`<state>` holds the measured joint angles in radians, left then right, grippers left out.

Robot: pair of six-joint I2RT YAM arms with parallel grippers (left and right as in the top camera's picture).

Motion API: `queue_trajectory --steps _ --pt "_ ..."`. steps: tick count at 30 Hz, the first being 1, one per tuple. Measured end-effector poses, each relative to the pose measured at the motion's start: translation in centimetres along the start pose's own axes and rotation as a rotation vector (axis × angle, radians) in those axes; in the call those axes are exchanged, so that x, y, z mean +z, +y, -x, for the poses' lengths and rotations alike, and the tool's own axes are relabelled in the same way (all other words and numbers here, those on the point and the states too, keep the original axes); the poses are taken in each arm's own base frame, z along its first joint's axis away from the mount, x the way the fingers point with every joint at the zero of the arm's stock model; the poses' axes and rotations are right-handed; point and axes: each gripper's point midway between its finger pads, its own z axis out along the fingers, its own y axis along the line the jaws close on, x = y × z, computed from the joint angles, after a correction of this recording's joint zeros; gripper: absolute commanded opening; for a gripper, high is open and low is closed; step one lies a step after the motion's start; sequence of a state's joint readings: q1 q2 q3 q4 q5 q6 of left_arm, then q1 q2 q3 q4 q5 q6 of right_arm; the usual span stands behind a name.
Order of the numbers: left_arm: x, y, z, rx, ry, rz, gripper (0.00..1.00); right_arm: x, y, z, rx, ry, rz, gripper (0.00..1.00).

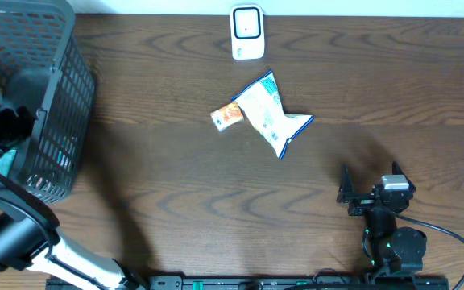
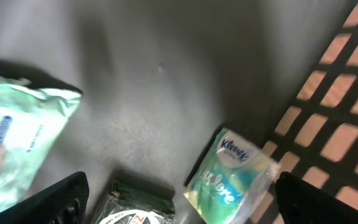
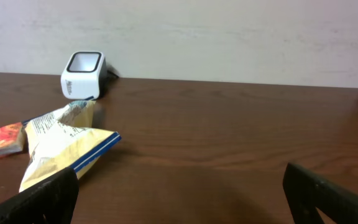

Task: Scan the item barcode
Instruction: 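Reach the left gripper into the basket and grasp the green-white tissue pack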

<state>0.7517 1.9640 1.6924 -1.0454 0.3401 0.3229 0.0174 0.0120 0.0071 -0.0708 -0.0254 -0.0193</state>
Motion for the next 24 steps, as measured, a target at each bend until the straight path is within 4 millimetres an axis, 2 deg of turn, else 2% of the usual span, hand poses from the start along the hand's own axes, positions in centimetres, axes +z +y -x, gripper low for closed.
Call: queue_trajectory --steps 7,12,19,24 --pt "1.7 -0.7 -1.7 0.079 0.086 -0.074 0.94 0.0 0.0 0.0 0.0 0.0 0.0 0.99" --pt "2.3 -0.9 -2.1 0.105 0.109 -0.098 0.94 0.0 0.0 0.0 0.0 0.0 0.0 0.99" --pt "4.1 -0.6 -2.8 0.107 0.157 -0.122 0.94 0.0 0.0 0.0 0.0 0.0 0.0 0.99" --pt "4.5 -0.6 -2.8 0.128 0.159 -0.128 0.93 0.0 0.0 0.0 0.0 0.0 0.0 0.99"
